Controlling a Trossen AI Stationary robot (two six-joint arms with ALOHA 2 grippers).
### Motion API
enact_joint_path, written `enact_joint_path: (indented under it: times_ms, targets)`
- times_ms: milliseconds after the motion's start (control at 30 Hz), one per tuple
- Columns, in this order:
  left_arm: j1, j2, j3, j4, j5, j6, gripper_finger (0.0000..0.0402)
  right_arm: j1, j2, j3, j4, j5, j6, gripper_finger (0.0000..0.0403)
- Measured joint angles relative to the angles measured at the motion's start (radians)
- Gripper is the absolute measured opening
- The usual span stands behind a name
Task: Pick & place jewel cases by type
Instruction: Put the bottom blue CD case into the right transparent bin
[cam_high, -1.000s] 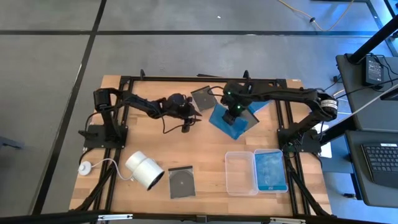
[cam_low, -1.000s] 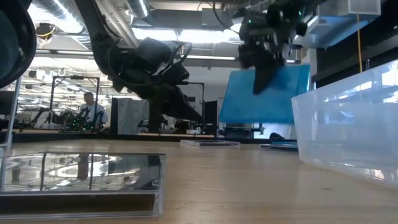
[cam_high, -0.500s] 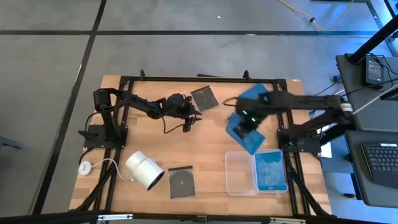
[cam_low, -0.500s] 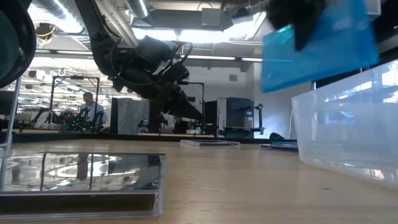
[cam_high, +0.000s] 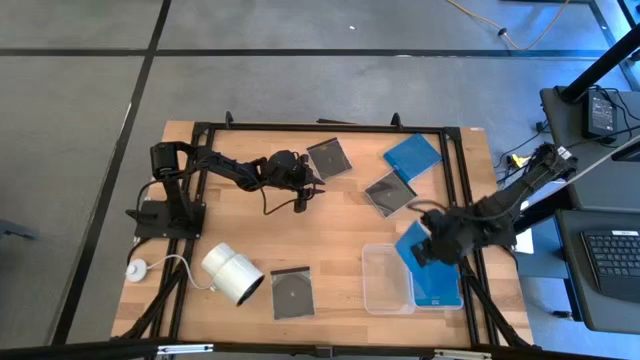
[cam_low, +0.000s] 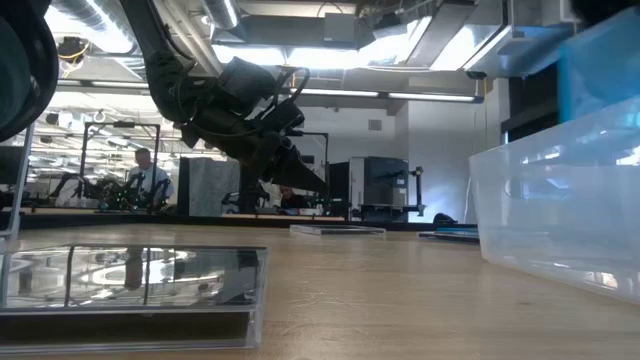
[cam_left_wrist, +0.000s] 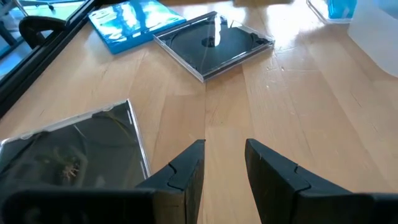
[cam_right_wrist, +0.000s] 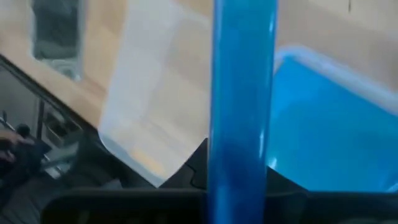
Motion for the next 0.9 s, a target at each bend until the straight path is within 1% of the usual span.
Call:
enact_joint_path:
  times_ms: [100, 267, 333, 433, 533, 633, 900]
  targets:
    - [0.0, 0.0, 0.0, 0.0, 0.0, -0.019, 0.0114, 0.077, 0.0, -0.014, 0.007, 0.016, 0.053, 0.0028]
    - [0.0, 0.0, 0.0, 0.0, 0.0, -0.056, 0.0114, 0.208, -0.019, 0.001, -0.004, 0.159, 0.145, 0.0029]
    - [0.0, 0.0, 0.0, 0.0, 0.0, -0.072, 0.0114, 0.262, -0.024, 0.001, -0.051, 0.184, 0.235, 0.0029]
    - [0.0, 0.0, 0.0, -0.003, 0.001, -0.095, 0.0114, 0.344, -0.019, 0.001, -0.145, 0.191, 0.423, 0.0029]
    - [0.0, 0.0, 0.0, -0.004, 0.001, -0.104, 0.0114, 0.412, 0.001, 0.001, -0.157, 0.226, 0.537, 0.0029]
    - [0.0, 0.0, 0.0, -0.004, 0.001, -0.104, 0.0114, 0.441, 0.037, 0.001, -0.158, 0.268, 0.589, 0.0029]
    - [0.0, -0.001, 0.0, 0.004, 0.001, -0.104, 0.0114, 0.441, 0.157, 0.001, -0.159, 0.269, 0.602, 0.0029]
